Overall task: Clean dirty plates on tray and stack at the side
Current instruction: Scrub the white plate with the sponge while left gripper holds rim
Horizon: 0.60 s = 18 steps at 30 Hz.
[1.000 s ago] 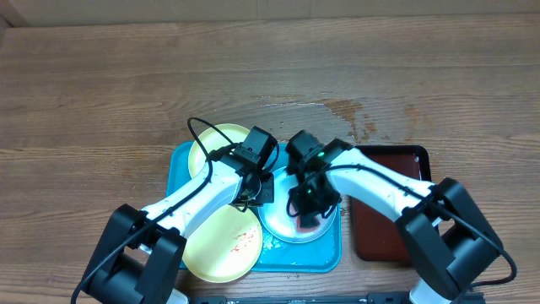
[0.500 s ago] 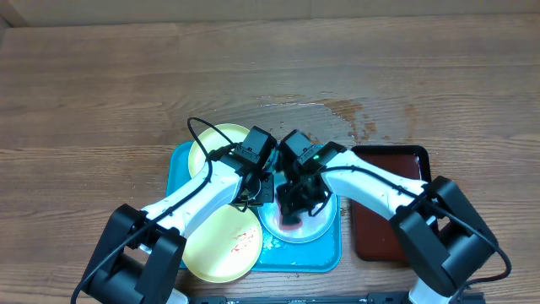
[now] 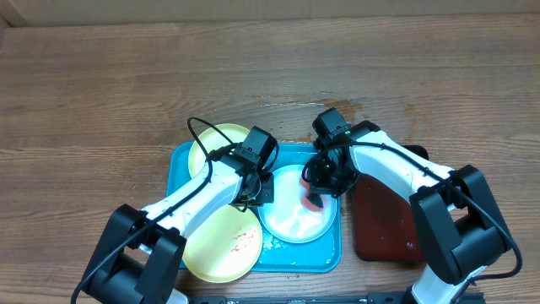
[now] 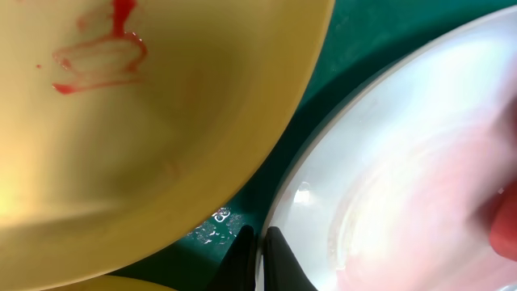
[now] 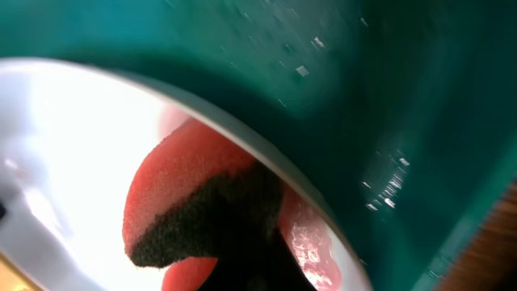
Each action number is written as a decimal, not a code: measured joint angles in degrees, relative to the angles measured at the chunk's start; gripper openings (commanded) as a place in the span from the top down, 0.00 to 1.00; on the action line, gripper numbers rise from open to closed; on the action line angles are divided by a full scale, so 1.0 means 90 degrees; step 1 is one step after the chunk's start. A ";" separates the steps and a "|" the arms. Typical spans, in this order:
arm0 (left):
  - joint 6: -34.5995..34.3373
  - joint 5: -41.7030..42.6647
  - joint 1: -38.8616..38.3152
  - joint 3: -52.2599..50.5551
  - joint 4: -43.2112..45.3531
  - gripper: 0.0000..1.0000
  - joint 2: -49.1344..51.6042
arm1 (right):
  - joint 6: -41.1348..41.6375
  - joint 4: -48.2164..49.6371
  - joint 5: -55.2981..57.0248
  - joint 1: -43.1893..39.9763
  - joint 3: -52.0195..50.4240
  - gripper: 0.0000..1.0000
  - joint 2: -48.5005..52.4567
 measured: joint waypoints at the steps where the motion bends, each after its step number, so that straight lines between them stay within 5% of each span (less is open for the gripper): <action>1: 0.0000 -0.0002 0.0000 0.0000 0.0000 0.96 0.0000 | -0.0092 -0.0085 0.0056 0.0007 0.0005 0.96 0.0000; 8: 0.0000 -0.0002 -0.0002 0.0000 0.0000 0.96 0.0000 | -0.1185 -0.0313 -0.0019 0.0301 0.0029 0.96 0.0000; 13: 0.0000 -0.0002 -0.0002 0.0000 0.0000 0.96 0.0000 | -0.2353 -0.0148 -0.1175 0.0799 0.0022 0.96 0.0041; 18: 0.0000 -0.0002 -0.0002 0.0000 0.0000 0.96 0.0000 | -0.2501 0.0457 -0.2033 0.0981 0.0017 0.96 0.0083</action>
